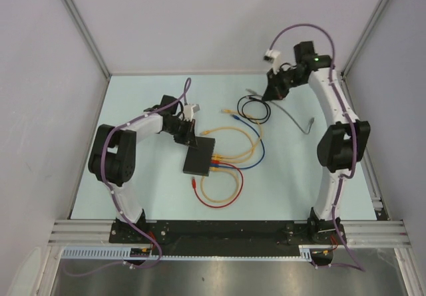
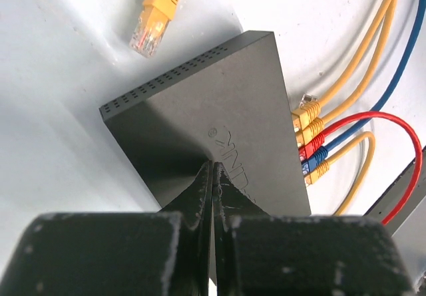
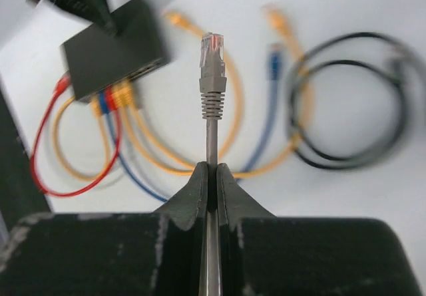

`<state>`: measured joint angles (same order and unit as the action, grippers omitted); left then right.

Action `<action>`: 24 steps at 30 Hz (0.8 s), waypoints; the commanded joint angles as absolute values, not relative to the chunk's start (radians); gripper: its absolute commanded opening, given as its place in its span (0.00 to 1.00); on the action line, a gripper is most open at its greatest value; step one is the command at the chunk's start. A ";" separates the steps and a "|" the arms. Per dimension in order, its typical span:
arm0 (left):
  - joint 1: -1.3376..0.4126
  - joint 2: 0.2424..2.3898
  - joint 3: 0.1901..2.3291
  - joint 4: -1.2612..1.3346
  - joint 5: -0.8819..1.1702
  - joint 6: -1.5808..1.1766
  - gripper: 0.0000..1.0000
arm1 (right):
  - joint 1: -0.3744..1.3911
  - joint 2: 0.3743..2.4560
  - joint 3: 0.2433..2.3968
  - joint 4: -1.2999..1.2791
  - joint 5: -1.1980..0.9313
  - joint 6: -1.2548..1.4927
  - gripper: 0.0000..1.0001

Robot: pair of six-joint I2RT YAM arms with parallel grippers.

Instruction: Pull the plug from the switch port

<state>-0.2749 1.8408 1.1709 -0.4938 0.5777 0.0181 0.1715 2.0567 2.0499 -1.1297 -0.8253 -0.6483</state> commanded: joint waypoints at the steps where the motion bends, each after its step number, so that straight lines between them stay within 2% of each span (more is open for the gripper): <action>1: -0.287 1.871 1.198 -0.511 0.526 0.022 0.00 | 0.075 2.017 2.062 -0.997 -0.652 -0.517 0.00; 8: -0.298 1.865 1.216 -0.505 0.545 0.006 0.00 | 0.070 2.144 2.127 -0.585 -0.464 -0.247 0.00; 10: -0.298 1.873 1.227 -0.512 0.548 0.005 0.00 | 0.083 2.242 2.198 -0.558 -0.386 -0.159 0.00; 13: -0.298 1.875 1.241 -0.523 0.542 0.006 0.05 | 0.113 2.318 2.260 -0.519 -0.318 -0.130 0.00; 16: -0.298 1.865 1.243 -0.529 0.537 0.006 0.14 | 0.152 2.353 2.258 -0.494 -0.221 -0.133 0.00; 20: -0.299 1.829 1.232 -0.523 0.520 0.008 0.29 | 0.166 2.362 2.226 -0.499 -0.199 -0.133 0.23; 24: -0.299 1.796 1.226 -0.518 0.514 0.009 0.34 | 0.167 2.336 2.160 -0.518 -0.230 -0.133 0.39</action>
<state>-0.2932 1.8526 1.2190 -0.5194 0.5472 0.0002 0.1761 2.3844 2.1929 -0.5484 -0.2478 -0.1482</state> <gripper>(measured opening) 0.321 0.340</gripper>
